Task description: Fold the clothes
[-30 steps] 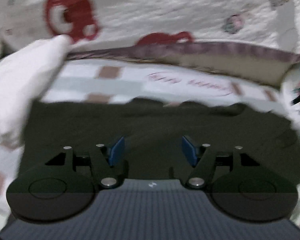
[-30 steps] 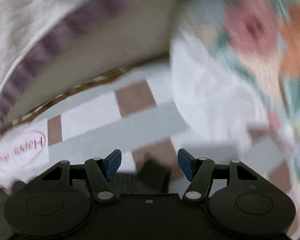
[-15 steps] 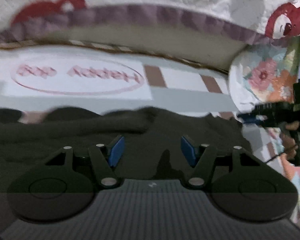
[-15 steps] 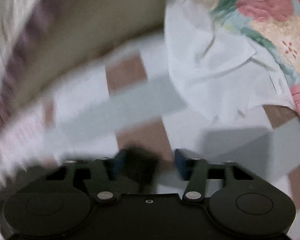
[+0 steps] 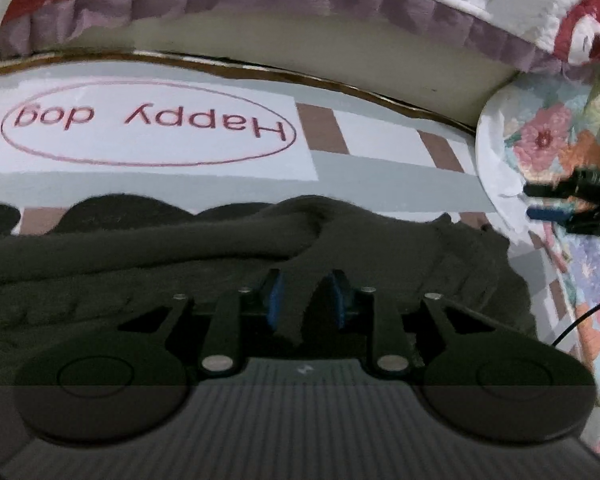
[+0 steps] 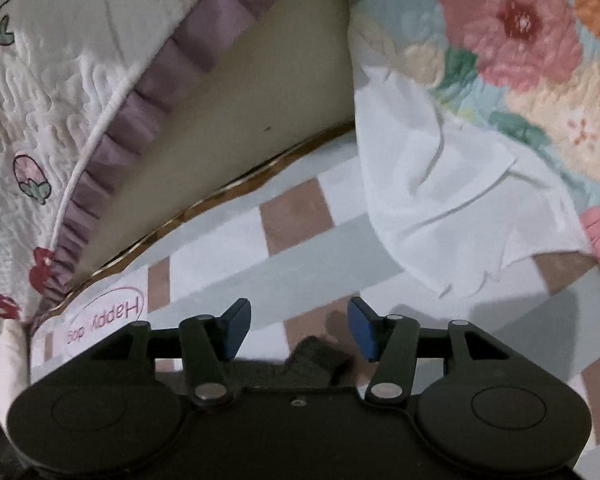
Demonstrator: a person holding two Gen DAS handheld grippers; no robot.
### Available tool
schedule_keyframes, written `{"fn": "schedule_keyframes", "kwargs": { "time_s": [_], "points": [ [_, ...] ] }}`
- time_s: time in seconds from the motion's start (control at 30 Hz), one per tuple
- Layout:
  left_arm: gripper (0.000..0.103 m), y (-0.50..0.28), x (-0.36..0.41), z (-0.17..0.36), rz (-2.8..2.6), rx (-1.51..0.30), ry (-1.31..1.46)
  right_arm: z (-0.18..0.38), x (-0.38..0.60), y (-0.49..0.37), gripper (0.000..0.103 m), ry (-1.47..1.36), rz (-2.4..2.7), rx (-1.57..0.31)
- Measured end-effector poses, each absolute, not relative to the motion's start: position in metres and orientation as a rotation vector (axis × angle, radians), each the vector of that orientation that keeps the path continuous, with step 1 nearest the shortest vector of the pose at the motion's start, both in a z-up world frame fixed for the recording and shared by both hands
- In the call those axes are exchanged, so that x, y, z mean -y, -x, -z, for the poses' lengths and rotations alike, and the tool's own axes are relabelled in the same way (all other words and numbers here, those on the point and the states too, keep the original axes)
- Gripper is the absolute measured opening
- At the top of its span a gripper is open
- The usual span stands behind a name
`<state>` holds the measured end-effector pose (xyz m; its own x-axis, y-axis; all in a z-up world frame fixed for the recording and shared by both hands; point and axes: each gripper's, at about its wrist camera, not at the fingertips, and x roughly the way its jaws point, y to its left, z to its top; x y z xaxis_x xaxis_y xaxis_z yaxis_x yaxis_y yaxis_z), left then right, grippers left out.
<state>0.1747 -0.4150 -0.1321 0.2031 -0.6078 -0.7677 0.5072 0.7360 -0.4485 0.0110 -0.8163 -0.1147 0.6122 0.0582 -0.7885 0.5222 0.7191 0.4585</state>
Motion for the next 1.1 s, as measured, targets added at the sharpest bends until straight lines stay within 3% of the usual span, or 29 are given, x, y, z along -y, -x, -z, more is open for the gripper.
{"fn": "schedule_keyframes", "kwargs": {
  "time_s": [0.13,0.47,0.67,0.8,0.83,0.87,0.9,0.97,1.1],
  "points": [
    [0.047,-0.187,0.408,0.131,0.794,-1.117,0.205,0.143,0.815,-0.015,0.059,-0.715,0.319,-0.982],
    [0.046,-0.186,0.417,0.140,0.949,-1.177,0.257,0.165,0.805,-0.021,0.061,-0.805,0.205,-0.997],
    [0.051,-0.190,0.437,0.140,0.934,-1.103,0.119,0.161,0.786,-0.024,0.060,-0.664,0.139,-1.057],
    [0.053,-0.204,0.445,0.155,0.927,-1.127,0.222,0.163,0.776,-0.032,0.058,-0.647,0.095,-1.013],
    [0.047,-0.206,0.446,0.156,0.901,-1.116,0.232,0.164,0.772,-0.035,0.053,-0.641,0.081,-0.992],
    [0.038,-0.205,0.449,0.157,0.873,-1.091,0.209,0.164,0.764,-0.041,0.028,-0.599,0.089,-0.987],
    [0.028,-0.204,0.451,0.157,0.847,-1.062,0.179,0.162,0.754,-0.047,0.013,-0.527,0.122,-0.995],
    [0.016,-0.200,0.451,0.159,0.867,-1.049,0.157,0.152,0.735,-0.055,0.013,-0.438,0.191,-1.008],
    [0.009,-0.195,0.449,0.152,0.882,-0.999,0.125,0.133,0.714,-0.063,0.011,-0.332,0.254,-0.939]
  ]
}}
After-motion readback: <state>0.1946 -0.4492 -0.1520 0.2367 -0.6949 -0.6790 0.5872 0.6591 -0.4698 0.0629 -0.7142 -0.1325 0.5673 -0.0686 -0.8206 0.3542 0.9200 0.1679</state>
